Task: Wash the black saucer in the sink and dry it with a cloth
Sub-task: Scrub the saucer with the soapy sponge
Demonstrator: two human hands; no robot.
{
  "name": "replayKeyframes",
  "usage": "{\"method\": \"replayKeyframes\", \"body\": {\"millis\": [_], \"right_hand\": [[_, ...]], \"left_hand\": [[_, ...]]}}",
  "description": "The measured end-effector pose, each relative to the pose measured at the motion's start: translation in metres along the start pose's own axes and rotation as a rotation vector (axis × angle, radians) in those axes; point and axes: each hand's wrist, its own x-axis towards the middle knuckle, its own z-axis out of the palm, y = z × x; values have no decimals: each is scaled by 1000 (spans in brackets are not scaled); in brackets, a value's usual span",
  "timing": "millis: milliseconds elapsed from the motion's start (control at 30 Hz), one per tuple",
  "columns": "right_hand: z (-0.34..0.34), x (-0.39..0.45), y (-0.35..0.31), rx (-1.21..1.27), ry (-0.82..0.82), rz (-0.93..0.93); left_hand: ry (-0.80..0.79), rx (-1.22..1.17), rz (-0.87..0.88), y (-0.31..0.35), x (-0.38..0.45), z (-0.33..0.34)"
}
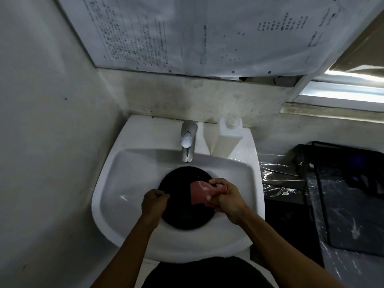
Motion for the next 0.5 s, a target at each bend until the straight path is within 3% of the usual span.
{"method": "replayKeyframes", "body": {"millis": [100,233,300,500], "right_hand": [[3,0,2,13,12,-16],[5,2,4,-70,295,-12],[2,6,6,-85,362,16],[-8,9,-2,-120,236,13]], "left_hand": [[34,181,3,-15,13,3],[-24,321,-38,-33,34,11],[-18,354,-40,-41,46,12],[10,236,19,-31,48,-2]]}}
